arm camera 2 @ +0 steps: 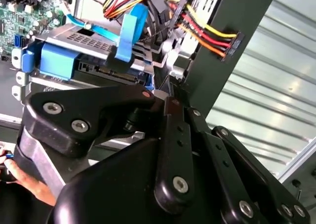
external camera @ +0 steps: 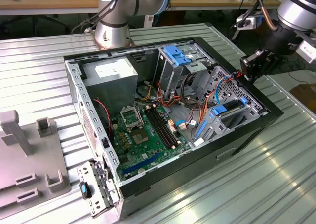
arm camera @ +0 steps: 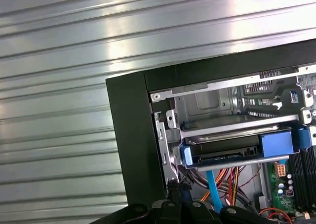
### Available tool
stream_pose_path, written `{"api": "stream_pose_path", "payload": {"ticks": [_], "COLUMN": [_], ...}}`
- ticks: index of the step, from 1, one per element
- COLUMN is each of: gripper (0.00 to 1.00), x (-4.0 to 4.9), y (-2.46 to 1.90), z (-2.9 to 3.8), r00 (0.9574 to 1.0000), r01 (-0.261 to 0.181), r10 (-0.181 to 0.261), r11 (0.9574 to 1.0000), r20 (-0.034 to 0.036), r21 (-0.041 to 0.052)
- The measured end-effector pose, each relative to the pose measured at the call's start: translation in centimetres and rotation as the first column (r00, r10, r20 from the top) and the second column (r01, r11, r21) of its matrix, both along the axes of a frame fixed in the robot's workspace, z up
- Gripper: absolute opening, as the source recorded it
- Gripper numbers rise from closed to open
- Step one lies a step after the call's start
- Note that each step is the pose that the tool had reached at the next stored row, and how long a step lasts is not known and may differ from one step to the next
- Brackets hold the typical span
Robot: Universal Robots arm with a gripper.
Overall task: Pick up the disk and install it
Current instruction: 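Insert the first disk wire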
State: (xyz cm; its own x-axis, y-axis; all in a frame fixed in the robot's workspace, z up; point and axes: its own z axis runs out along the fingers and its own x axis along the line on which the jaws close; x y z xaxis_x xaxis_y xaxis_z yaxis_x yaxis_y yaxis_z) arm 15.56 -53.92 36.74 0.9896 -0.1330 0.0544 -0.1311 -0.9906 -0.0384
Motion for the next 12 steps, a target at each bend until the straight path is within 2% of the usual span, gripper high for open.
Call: {"api": "stream_pose_path", "payload": {"ticks": [1, 2, 3, 7, 9, 12], "gripper": [0.11, 0.11, 0.11, 0.11, 0.11, 0.11], "x": [0.12, 0.27, 0.41, 1.12, 1.3, 1.65], "y": [0.33, 0.93, 1.32, 1.77, 2.43, 3.15], "z": [0.01, 0.01, 0.0, 0.0, 0.04, 0.1], "r00": [1.0, 1.0, 1.0, 1.0, 1.0, 1.0], "r01": [0.0, 0.0, 0.0, -0.001, -0.001, -0.001], "r10": [0.0, 0.0, 0.0, 0.001, 0.001, 0.001], "r11": [1.0, 1.0, 1.0, 1.0, 0.9999, 0.9998], "r20": [0.0005, 0.0008, 0.0008, 0.0008, 0.0008, 0.0008], "r21": [-0.0002, -0.0002, -0.0001, -0.0069, -0.0138, -0.0196]}}
